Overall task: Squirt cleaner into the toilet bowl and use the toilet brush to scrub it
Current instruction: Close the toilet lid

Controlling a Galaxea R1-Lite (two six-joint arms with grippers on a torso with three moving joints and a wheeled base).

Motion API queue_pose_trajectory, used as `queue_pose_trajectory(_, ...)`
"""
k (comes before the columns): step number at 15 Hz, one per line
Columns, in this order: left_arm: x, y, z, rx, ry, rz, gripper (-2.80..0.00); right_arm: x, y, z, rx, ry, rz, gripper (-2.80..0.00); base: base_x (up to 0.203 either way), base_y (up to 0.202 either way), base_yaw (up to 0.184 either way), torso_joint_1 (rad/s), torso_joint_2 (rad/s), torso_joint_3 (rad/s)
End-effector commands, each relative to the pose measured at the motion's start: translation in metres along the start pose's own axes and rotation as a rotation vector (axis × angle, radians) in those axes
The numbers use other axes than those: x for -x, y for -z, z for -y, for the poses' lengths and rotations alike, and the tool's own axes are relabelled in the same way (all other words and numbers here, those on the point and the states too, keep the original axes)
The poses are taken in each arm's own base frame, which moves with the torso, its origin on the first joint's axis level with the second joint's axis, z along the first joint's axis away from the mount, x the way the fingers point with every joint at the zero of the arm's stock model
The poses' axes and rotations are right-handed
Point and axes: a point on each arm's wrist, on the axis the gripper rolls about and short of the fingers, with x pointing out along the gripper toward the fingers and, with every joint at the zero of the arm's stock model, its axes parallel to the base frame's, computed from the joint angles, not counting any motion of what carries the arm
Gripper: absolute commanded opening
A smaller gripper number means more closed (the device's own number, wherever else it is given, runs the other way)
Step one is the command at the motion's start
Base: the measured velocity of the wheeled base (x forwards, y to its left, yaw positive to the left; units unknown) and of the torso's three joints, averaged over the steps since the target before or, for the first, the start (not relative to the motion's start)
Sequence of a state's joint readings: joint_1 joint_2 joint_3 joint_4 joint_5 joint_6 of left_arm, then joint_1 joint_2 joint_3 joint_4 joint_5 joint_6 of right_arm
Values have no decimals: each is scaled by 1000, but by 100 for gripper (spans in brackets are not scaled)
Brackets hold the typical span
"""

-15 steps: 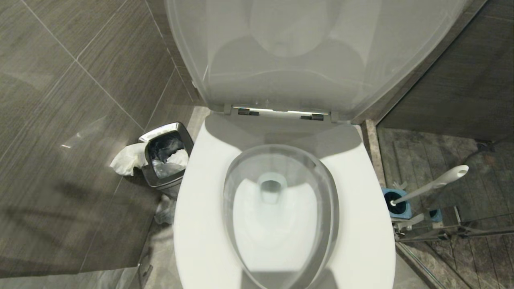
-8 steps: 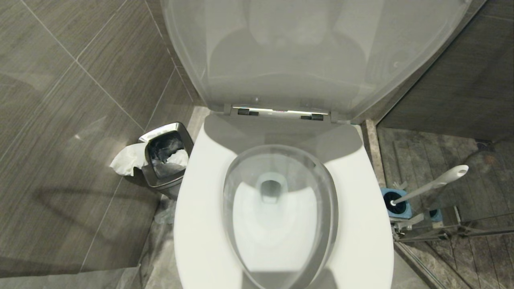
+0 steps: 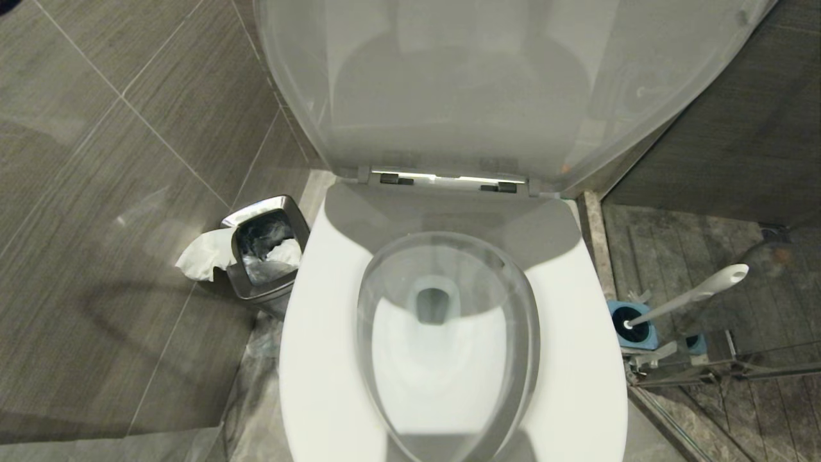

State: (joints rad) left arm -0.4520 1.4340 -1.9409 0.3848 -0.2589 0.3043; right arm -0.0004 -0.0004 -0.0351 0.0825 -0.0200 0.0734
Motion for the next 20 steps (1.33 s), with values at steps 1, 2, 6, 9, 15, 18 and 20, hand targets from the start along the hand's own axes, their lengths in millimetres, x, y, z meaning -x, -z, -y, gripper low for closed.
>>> queue_pose_trajectory(1,-1,4,10,18,67,-43,-280,0,0,0,0,1,0,-280,0,0,0,0,0,0)
queue_pose_trajectory(2,-1,7,15,28,98,-70,-280,0,0,0,0,0,-1,-280,0,0,0,0,0,0)
queue_pose_trajectory(6,-6,13,28,48,185,-124,-280,0,0,0,0,0,-1,-280,0,0,0,0,0,0)
queue_pose_trajectory(9,-11,17,32,51,210,-131,-280,0,0,0,0,0,-1,-280,0,0,0,0,0,0)
queue_pose_trajectory(15,-5,35,40,63,262,-281,-280,0,0,0,0,0,-1,-280,0,0,0,0,0,0)
queue_pose_trajectory(18,7,45,45,54,315,-402,-280,0,0,0,0,0,-1,-280,0,0,0,0,0,0)
queue_pose_trajectory(20,8,51,47,61,329,-441,-280,0,0,0,0,0,-1,-280,0,0,0,0,0,0)
